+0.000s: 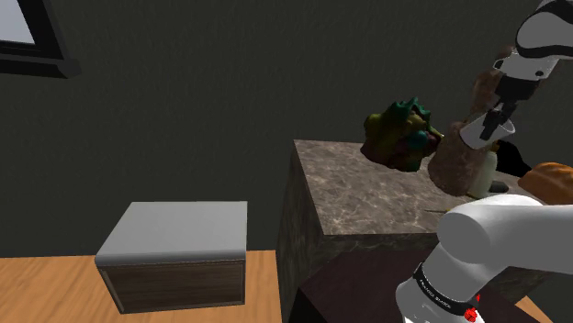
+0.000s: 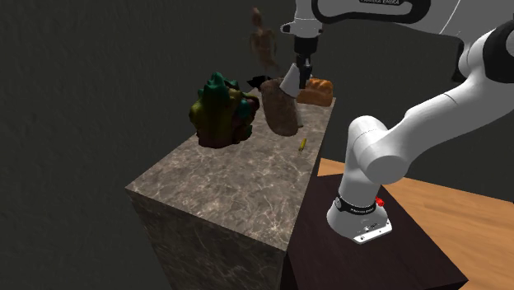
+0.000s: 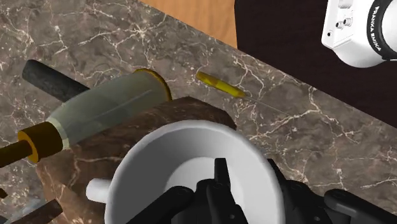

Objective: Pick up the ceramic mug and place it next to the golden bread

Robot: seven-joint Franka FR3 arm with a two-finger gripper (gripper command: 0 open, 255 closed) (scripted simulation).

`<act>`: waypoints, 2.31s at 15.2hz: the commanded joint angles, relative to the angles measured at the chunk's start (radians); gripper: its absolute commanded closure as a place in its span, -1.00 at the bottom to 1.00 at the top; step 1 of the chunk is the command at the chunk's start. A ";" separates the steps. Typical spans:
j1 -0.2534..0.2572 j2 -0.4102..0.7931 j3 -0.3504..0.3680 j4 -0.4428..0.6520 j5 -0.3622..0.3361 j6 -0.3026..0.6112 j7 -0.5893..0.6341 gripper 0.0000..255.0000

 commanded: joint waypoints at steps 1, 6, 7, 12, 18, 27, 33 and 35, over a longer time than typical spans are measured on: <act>-0.010 0.014 -0.053 0.025 -0.039 -0.002 -0.051 1.00; -0.030 0.061 -0.167 0.105 -0.099 0.019 -0.182 1.00; -0.036 0.076 -0.189 0.124 -0.105 0.027 -0.211 1.00; -0.041 0.166 -0.312 0.232 -0.125 0.069 -0.354 1.00; 0.018 0.297 -0.506 0.397 -0.112 0.121 -0.525 1.00; 0.399 0.411 -1.007 0.744 -0.089 0.129 -0.741 1.00; 0.499 0.365 -1.112 0.786 -0.134 0.149 -0.752 1.00; 0.489 0.360 -1.112 0.757 -0.140 0.173 -0.745 1.00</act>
